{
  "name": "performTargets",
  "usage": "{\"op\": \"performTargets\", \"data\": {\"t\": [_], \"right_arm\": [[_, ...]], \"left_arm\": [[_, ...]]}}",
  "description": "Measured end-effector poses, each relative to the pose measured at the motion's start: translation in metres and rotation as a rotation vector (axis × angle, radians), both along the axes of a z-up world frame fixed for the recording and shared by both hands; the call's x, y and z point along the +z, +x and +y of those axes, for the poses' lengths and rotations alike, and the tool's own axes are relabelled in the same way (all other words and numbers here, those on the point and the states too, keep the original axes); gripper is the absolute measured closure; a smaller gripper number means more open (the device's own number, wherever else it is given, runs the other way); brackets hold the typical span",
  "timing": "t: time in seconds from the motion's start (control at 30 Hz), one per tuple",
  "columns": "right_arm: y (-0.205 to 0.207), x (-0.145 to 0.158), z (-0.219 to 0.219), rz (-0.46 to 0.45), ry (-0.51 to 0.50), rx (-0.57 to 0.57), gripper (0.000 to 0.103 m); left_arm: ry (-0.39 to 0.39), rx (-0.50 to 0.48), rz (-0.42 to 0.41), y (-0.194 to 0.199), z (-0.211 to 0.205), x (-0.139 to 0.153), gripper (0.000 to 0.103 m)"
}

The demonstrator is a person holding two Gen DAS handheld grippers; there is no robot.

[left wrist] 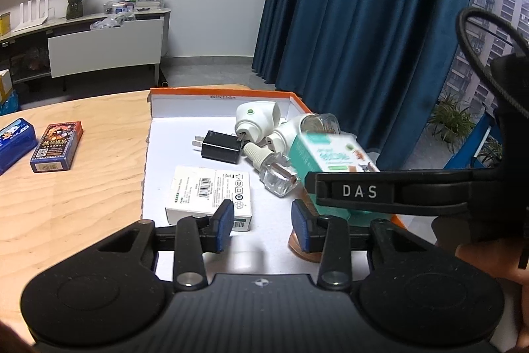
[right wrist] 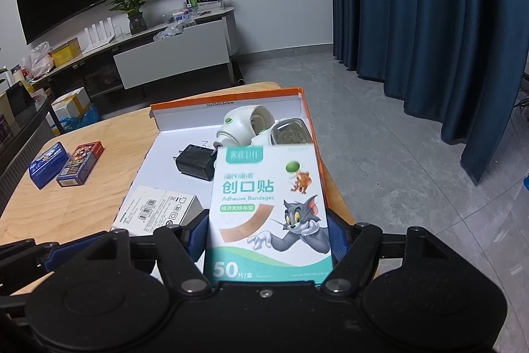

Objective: Organize rigid objects
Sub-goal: 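Lower the charger cube with the left gripper while the right gripper lowers the bandage box, then open both grippers to release the charger cube and bandage box into the box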

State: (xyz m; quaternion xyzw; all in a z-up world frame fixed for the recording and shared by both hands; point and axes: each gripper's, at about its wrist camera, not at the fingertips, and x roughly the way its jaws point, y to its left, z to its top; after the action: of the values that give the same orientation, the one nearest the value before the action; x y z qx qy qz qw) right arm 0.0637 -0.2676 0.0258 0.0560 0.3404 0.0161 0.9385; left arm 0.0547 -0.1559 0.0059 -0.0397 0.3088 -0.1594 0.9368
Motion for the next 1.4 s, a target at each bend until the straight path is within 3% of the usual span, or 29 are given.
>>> {"op": "performTargets", "data": {"t": [0.27,0.47,0.77,1.4], "right_arm": [[-0.003,0.002,0.000,-0.013,0.017,0.000,0.018],[-0.013,0.018,0.002,-0.064,0.021,-0.006,0.016],[-0.028,0.040,0.023,-0.120,0.002,0.021,0.014],[-0.033,0.038,0.094,-0.084,-0.029,0.166,0.009]], "left_arm": [[-0.010,0.024,0.018,0.002,0.010,0.002,0.062],[-0.021,0.077,0.029,0.001,0.026,0.010,0.036],[0.006,0.171,0.028,-0.003,0.054,0.028,0.015],[0.002,0.338,0.034,-0.013,0.126,0.032,0.011]]}}
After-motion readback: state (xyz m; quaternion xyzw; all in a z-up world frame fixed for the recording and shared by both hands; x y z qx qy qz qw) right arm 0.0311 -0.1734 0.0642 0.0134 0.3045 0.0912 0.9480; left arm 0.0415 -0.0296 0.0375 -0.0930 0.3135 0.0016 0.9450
